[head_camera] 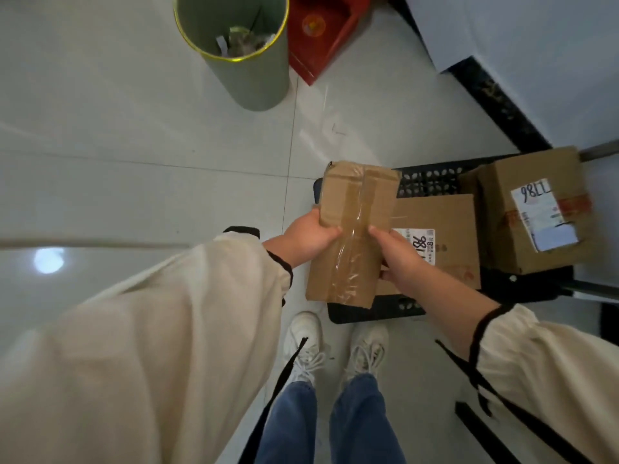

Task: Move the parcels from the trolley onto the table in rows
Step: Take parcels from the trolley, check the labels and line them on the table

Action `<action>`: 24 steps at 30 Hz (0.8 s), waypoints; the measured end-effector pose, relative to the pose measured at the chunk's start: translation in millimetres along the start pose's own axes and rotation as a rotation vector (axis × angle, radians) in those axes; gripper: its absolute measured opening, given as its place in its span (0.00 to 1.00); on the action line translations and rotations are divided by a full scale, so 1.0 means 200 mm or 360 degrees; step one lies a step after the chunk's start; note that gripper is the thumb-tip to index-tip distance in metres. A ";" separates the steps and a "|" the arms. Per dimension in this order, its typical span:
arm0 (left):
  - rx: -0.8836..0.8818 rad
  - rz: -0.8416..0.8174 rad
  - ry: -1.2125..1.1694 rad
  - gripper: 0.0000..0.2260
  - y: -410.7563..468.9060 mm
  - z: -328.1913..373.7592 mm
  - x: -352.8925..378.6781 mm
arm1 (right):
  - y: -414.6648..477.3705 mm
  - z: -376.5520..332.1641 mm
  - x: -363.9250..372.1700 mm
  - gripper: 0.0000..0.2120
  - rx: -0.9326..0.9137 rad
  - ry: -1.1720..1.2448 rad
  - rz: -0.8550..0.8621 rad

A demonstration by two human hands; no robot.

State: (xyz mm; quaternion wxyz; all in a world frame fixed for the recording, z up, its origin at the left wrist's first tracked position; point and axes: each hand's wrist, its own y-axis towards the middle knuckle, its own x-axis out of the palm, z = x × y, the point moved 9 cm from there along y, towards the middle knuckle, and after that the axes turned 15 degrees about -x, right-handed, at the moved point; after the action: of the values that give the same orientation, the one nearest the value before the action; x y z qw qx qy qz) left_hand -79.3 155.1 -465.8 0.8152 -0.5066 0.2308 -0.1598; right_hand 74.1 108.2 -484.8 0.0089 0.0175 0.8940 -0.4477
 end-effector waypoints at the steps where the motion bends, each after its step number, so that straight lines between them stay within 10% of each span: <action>1: 0.0027 0.0010 0.0006 0.19 -0.03 0.05 -0.03 | -0.02 -0.05 0.00 0.20 -0.0013 0.0031 -0.0001; 13: 0.0459 0.0242 -0.0072 0.14 -0.85 0.91 -0.53 | -0.64 -1.15 -0.07 0.17 -0.0541 -0.0010 0.0030; 24: 0.1160 0.0598 -0.0110 0.24 -2.72 1.53 -1.00 | -2.27 -2.32 -0.14 0.13 -0.1376 -0.0036 -0.0067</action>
State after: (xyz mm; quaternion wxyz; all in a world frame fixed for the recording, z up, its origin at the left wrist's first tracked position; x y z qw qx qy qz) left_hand -96.7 247.0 183.8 0.9636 -0.1387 0.2201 -0.0625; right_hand 84.5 207.6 157.1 0.0161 -0.0110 0.9993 -0.0323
